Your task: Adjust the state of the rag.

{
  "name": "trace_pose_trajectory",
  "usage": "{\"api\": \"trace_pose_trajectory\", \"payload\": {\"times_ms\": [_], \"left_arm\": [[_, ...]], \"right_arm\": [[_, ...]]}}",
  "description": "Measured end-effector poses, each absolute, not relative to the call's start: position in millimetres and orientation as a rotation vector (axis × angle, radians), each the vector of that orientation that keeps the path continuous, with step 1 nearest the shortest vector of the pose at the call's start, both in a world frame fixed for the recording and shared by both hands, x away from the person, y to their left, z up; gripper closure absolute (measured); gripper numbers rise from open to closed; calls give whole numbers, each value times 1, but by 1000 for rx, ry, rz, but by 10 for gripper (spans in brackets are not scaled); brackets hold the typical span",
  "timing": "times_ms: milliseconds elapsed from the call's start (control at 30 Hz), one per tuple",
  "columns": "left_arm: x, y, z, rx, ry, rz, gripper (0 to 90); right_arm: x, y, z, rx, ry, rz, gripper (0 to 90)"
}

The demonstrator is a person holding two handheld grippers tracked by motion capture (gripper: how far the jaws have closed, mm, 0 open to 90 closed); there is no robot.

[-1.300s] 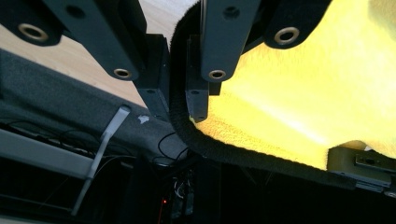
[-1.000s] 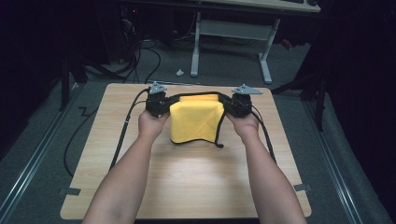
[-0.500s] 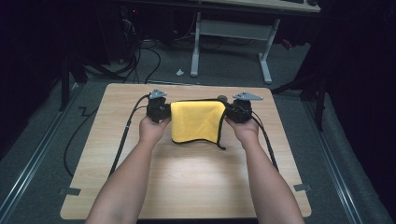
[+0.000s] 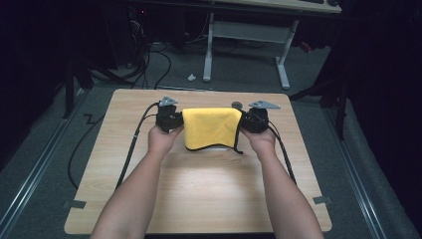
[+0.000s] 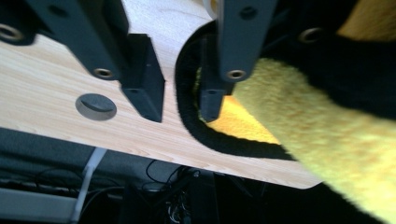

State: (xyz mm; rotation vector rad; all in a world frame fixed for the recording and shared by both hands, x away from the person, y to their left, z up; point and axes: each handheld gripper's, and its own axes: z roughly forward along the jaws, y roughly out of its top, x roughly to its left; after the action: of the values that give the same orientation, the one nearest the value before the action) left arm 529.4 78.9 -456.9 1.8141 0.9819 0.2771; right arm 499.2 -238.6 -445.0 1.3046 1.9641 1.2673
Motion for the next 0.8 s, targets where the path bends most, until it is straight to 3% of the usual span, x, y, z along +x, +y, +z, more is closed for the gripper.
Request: {"api": "trace_pose_trajectory", "payload": {"times_ms": [200, 800], "left_arm": [[529, 83, -453, 1810, 998, 301, 712], [527, 92, -442, 1786, 1009, 342, 712]], "right_arm": [[498, -243, -440, 1288, 1944, 1253, 662], [499, -253, -423, 1311, 1881, 1249, 575]]}}
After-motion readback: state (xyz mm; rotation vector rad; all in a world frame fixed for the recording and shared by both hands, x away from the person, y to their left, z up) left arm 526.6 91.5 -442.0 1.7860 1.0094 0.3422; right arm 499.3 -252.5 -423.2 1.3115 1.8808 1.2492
